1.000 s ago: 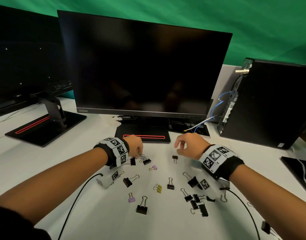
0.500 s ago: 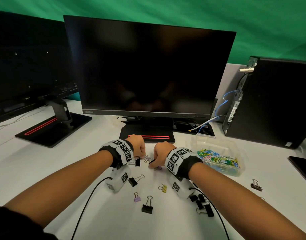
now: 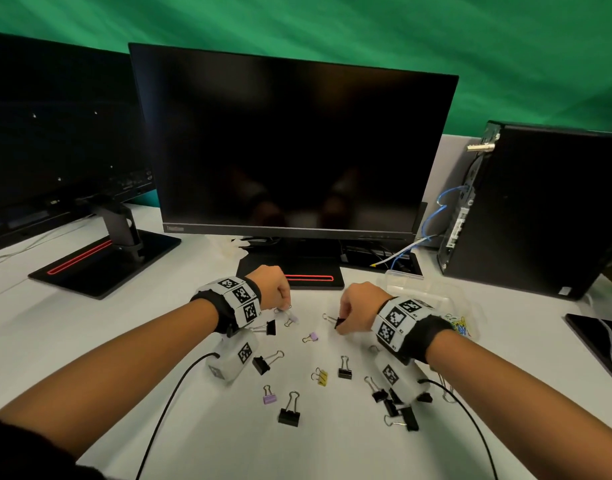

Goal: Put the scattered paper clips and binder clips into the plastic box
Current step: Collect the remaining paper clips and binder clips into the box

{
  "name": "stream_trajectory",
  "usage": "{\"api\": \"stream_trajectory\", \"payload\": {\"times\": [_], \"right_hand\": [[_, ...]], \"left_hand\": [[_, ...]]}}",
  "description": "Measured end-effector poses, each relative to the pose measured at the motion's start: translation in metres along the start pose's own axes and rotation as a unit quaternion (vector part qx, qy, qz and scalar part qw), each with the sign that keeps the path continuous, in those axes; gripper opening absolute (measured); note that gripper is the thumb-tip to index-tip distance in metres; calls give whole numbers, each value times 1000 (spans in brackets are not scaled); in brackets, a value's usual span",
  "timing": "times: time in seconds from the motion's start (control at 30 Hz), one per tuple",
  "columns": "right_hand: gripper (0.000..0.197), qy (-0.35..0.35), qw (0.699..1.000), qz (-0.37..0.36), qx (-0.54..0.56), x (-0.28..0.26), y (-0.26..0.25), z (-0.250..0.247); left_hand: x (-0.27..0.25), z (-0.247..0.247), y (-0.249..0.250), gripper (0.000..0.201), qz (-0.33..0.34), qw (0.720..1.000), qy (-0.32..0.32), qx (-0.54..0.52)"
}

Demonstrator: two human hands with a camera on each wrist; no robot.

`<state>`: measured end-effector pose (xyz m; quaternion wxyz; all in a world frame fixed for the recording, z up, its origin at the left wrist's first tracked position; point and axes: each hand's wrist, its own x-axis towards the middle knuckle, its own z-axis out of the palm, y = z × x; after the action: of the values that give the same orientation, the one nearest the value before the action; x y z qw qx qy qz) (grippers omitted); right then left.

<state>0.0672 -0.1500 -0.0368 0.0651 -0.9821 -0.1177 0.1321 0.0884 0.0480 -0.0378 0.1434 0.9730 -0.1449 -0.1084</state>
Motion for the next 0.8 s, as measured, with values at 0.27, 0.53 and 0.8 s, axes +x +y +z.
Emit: {"api": "stream_trajectory", "payload": {"times": [0.27, 0.53, 0.8], "right_hand": [[42, -22, 999, -23, -8, -32, 40, 5], [19, 185, 951, -42, 246, -40, 79, -16], [14, 191, 945, 24, 266, -53, 132, -15]], "left_hand": [[0, -22, 44, 13, 86, 986, 59, -126], [25, -14, 115, 12, 137, 974, 55, -172], [57, 22, 165, 13, 131, 974, 32, -181]]}}
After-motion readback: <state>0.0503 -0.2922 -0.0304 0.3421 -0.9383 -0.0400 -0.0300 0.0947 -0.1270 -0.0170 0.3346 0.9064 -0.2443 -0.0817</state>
